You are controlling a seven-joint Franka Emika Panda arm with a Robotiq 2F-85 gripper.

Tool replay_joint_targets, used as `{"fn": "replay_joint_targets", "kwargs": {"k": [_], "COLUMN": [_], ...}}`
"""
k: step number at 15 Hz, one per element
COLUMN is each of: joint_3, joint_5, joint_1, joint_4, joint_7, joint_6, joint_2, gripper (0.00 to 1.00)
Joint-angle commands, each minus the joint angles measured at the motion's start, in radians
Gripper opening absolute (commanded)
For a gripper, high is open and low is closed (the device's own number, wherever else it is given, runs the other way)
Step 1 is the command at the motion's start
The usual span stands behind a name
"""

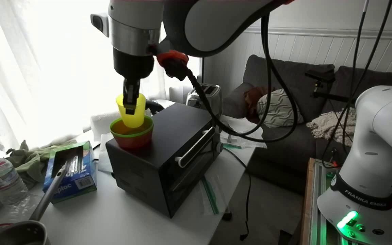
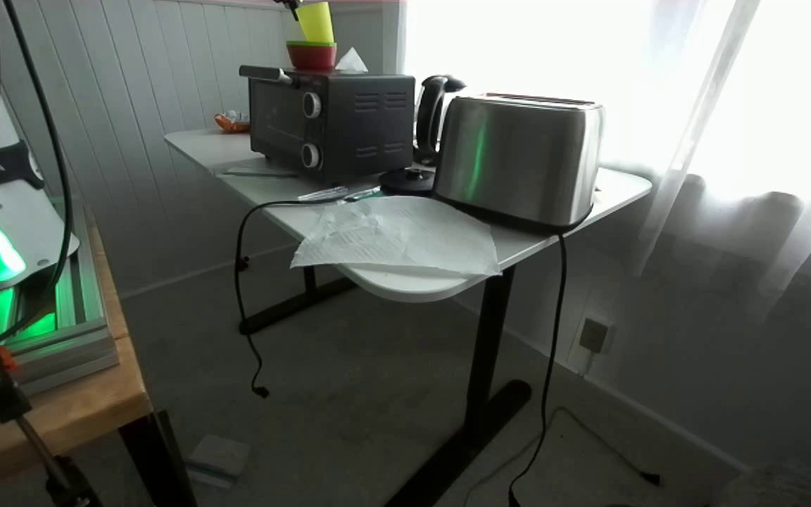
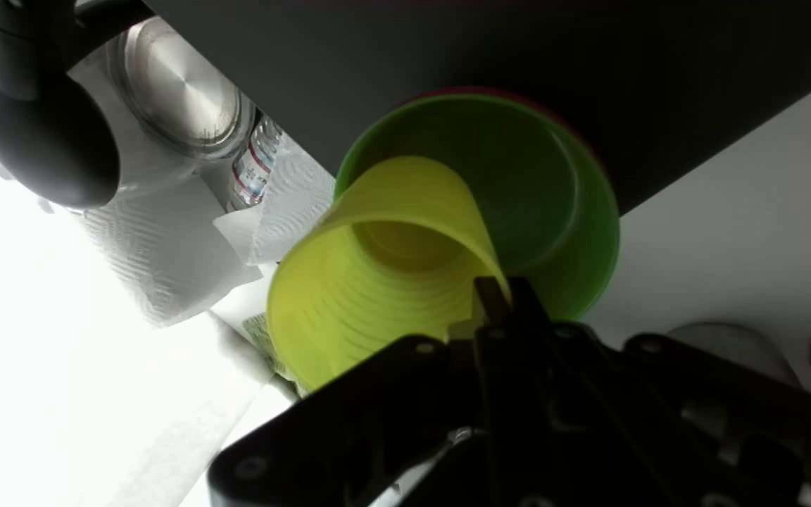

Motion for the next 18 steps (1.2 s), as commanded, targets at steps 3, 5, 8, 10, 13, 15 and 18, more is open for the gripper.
{"fn": "replay_joint_targets", "kwargs": {"k": [3,5,8,10,13,15,18], "joint_3": [-0.001,-0.005,-0.012,-0.019,-0.033,-0.045,-0.063], "joint_5": [-0.039,-0.066,-0.106,-0.142,-0.145,-0.123,-0.096], "joint_1": [-0.017,-0.031,-0.057,-0.077,-0.094,-0.101,-0.108], "joint_4": [0.005,0.012,0.027,0.037,0.063,0.084,0.11], "joint_7": [-0.032,-0.01,-0.001,0.004,-0.017,-0.044,-0.081], "joint_6": [-0.055,-0.077,-0.12,-0.14,-0.158,-0.171,-0.198], "joint_2": [-0.086,-0.102,-0.1,-0.088,-0.046,-0.011,0.034], "gripper": [0.03,0.02,0.03,0.02,0.03,0.03,0.03]}}
